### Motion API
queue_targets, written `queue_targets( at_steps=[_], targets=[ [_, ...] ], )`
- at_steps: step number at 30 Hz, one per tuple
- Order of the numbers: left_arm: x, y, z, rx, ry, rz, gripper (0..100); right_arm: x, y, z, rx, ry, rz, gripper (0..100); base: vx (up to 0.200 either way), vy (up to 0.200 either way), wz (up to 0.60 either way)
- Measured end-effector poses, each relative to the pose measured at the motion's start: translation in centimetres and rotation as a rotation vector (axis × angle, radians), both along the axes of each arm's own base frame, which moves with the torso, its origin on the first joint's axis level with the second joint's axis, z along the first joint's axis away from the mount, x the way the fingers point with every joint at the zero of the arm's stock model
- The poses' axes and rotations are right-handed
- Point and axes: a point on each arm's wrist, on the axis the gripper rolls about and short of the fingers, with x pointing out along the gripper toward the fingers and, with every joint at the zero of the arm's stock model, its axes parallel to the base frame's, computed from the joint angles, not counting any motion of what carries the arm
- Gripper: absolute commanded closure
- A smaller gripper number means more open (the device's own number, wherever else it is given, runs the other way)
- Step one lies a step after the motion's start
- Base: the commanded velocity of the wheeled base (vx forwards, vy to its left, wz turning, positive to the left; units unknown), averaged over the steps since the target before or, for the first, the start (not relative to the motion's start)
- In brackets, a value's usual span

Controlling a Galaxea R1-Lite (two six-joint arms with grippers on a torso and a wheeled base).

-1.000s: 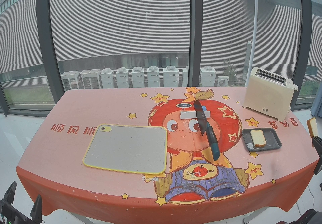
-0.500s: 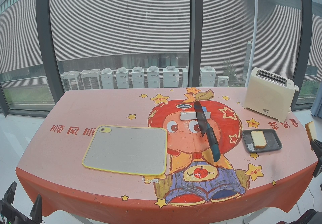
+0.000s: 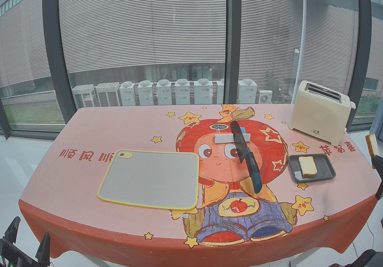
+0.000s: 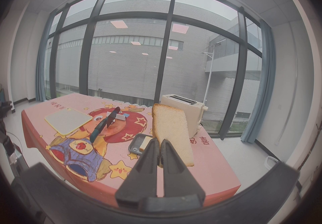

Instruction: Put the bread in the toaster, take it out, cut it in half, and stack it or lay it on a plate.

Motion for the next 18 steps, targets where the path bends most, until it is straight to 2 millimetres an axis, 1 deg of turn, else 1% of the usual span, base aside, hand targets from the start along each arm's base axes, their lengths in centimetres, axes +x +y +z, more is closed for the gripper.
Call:
queue_targets(
  at_steps=[7, 11, 18],
  targets=[
    [0.0, 0.0, 0.0, 0.0, 0.0, -0.001, 0, 0.3, 0.0, 0.9, -0.001, -0.011, -0.02, 100, 0.0, 0.0, 0.0],
    [0.0, 0.0, 0.0, 0.0, 0.0, -0.001, 0, 0.8, 0.0, 1.1, -0.005, 0.0, -0.024, 100, 0.0, 0.0, 0.0],
    [0.0, 0.0, 0.0, 0.0, 0.0, -0.001, 0, 2.5, 0.2, 1.4, -0.018, 0.046, -0.027, 100, 0.0, 0.0, 0.0]
  ],
)
